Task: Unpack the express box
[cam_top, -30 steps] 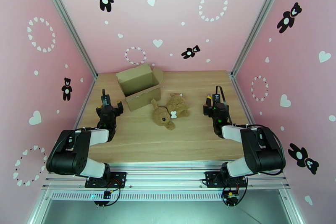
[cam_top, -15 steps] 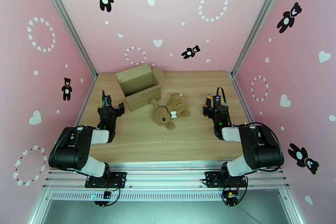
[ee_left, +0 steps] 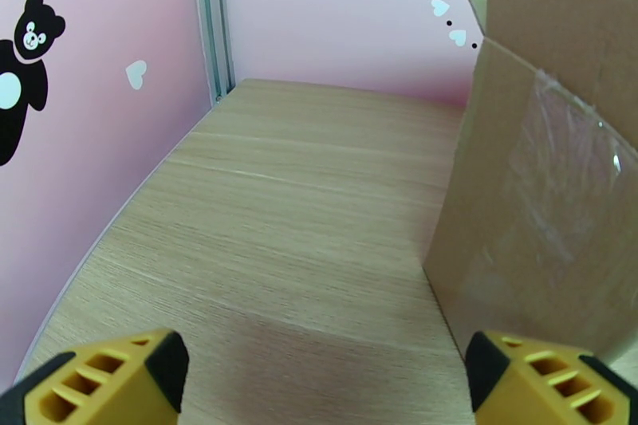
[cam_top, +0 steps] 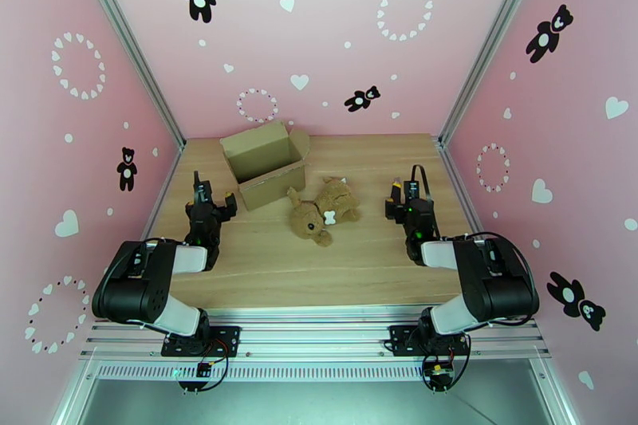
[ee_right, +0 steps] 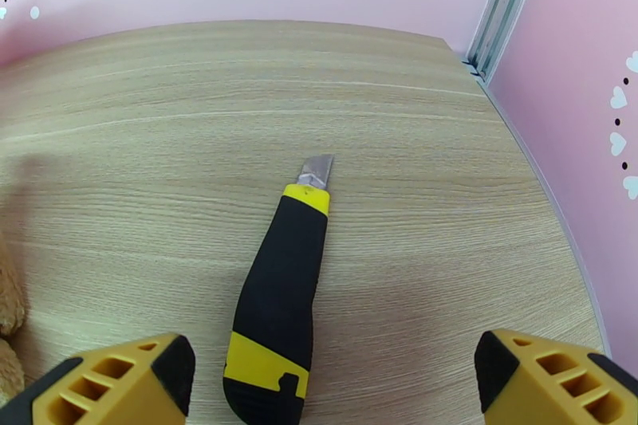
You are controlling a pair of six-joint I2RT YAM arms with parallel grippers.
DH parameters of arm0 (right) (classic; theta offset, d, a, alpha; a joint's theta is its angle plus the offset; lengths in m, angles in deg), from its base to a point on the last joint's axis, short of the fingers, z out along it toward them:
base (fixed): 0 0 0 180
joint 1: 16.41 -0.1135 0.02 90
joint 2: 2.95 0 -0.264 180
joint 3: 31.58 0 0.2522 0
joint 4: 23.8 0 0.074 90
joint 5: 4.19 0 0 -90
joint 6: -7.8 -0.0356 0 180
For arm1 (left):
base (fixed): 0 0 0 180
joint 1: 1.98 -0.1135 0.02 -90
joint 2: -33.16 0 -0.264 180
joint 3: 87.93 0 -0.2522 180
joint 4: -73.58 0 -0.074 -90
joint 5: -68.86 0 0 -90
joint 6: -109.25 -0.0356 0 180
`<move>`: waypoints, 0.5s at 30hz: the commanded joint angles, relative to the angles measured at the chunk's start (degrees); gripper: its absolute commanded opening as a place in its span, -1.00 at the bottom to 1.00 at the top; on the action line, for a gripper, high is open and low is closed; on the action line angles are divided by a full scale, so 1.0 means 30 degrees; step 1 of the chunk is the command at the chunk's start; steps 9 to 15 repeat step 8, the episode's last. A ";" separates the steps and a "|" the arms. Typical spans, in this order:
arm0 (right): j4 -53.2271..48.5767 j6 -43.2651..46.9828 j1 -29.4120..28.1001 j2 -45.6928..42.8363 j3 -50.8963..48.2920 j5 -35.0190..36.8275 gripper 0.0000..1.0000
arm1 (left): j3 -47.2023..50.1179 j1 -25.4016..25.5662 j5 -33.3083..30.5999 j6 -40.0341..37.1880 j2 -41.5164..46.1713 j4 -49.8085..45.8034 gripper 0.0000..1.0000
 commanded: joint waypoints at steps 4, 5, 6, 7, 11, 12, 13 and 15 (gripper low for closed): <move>0.0360 -0.0099 0.0064 0.0070 -0.0009 -0.0084 0.97 | 0.0076 -0.0115 0.0421 -0.0083 -0.0012 0.0322 0.96; 0.0361 -0.0114 0.0061 0.0044 -0.0007 -0.0091 0.97 | 0.0067 -0.0111 0.0421 -0.0088 0.0011 0.0322 0.96; 0.0365 -0.0114 0.0076 0.0032 -0.0014 -0.0096 0.97 | 0.0091 -0.0109 0.0421 -0.0089 0.0003 0.0322 0.96; 0.0395 -0.0114 0.0076 0.0027 -0.0047 -0.0093 0.97 | 0.0070 -0.0101 0.0421 -0.0089 -0.0012 0.0322 0.96; 0.0434 -0.0088 0.0064 0.0010 -0.0072 -0.0091 0.97 | 0.0065 -0.0113 0.0421 -0.0073 -0.0012 0.0322 0.96; 0.0434 -0.0088 0.0064 0.0010 -0.0072 -0.0091 0.97 | 0.0065 -0.0113 0.0421 -0.0073 -0.0012 0.0322 0.96; 0.0434 -0.0088 0.0064 0.0010 -0.0072 -0.0091 0.97 | 0.0065 -0.0113 0.0421 -0.0073 -0.0012 0.0322 0.96; 0.0434 -0.0088 0.0064 0.0010 -0.0072 -0.0091 0.97 | 0.0065 -0.0113 0.0421 -0.0073 -0.0012 0.0322 0.96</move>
